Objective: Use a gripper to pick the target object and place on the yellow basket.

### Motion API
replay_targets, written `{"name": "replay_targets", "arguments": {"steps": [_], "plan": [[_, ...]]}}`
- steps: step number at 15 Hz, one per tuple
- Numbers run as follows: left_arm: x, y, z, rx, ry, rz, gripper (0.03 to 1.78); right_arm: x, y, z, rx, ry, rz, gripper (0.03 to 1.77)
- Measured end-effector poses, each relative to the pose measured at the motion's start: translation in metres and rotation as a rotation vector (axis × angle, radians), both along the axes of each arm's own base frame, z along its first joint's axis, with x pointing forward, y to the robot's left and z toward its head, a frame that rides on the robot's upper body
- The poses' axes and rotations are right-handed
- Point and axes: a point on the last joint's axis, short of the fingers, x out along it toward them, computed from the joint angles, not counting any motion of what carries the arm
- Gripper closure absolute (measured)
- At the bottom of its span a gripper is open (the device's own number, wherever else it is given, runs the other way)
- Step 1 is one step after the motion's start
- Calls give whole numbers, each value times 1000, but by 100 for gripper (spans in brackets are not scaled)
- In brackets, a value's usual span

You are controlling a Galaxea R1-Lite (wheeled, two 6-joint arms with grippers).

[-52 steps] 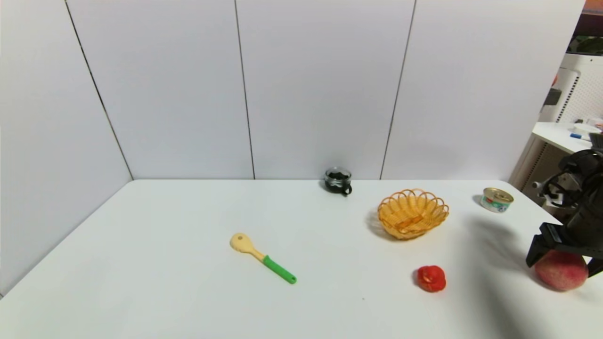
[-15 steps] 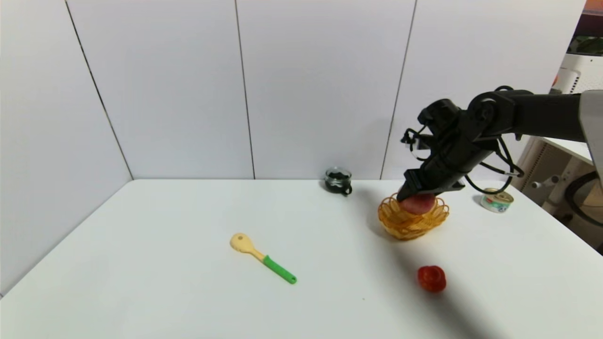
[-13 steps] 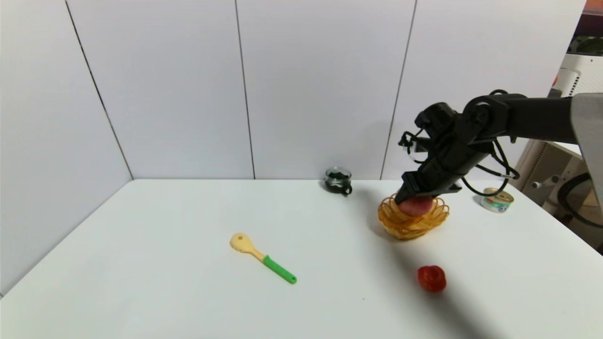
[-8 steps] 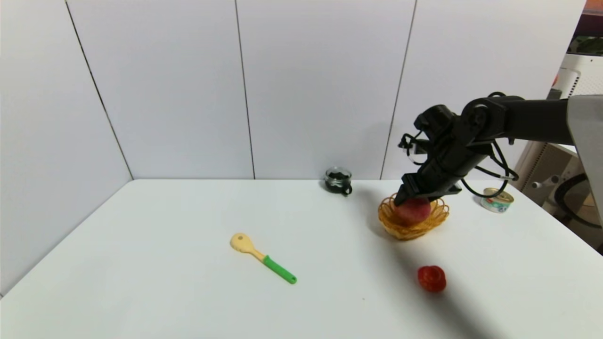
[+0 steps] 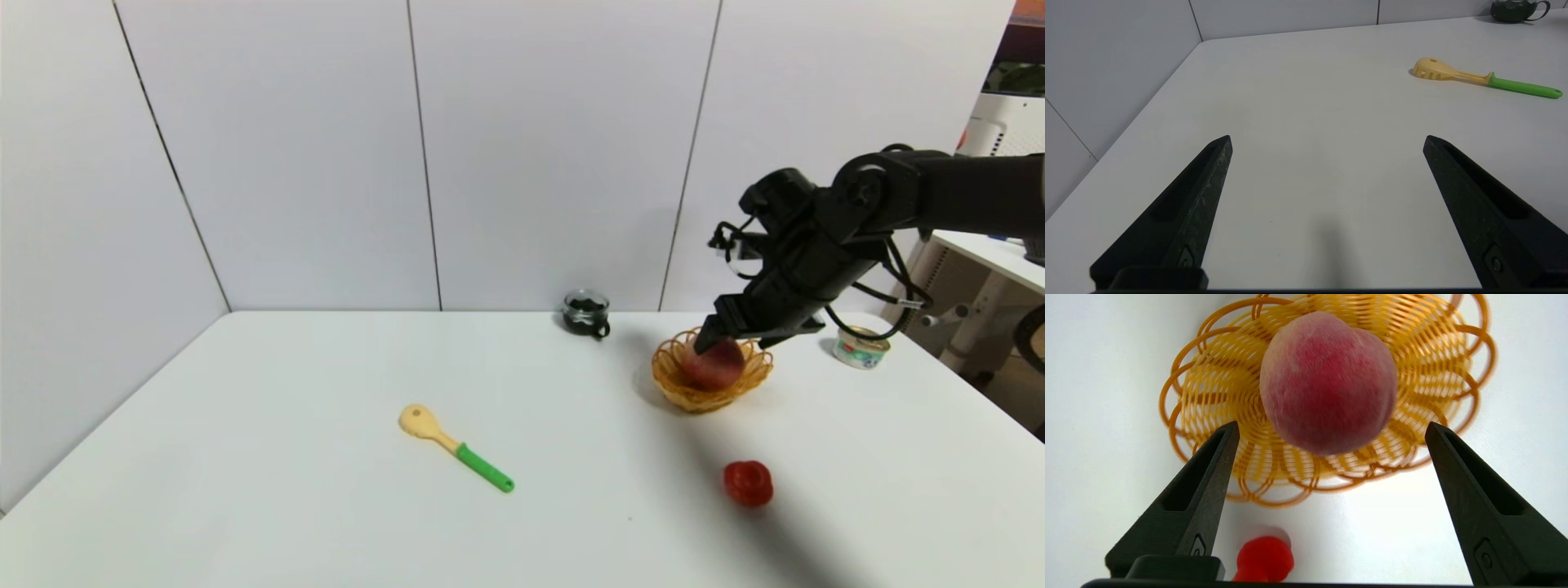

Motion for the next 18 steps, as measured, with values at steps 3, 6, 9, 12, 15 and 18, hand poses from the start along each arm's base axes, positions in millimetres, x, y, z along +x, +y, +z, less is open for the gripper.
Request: {"name": "replay_targets", "arguments": {"steps": [3, 6, 9, 12, 15, 18], "plan": [[0, 0, 0, 0, 0, 0, 12, -27, -11, 33, 9, -65, -13, 18], [0, 0, 0, 0, 0, 0, 12, -80, -25, 65, 12, -118, -28, 15], [0, 0, 0, 0, 0, 0, 12, -157, -39, 78, -8, -167, -52, 13], [0, 0, 0, 0, 0, 0, 12, -237, -51, 59, -45, -269, -91, 12], [0, 0, 0, 0, 1, 0, 12, -302, -61, 26, -52, -472, -134, 11], [0, 0, 0, 0, 0, 0, 12, -351, -68, -14, -31, -707, -172, 11]]}}
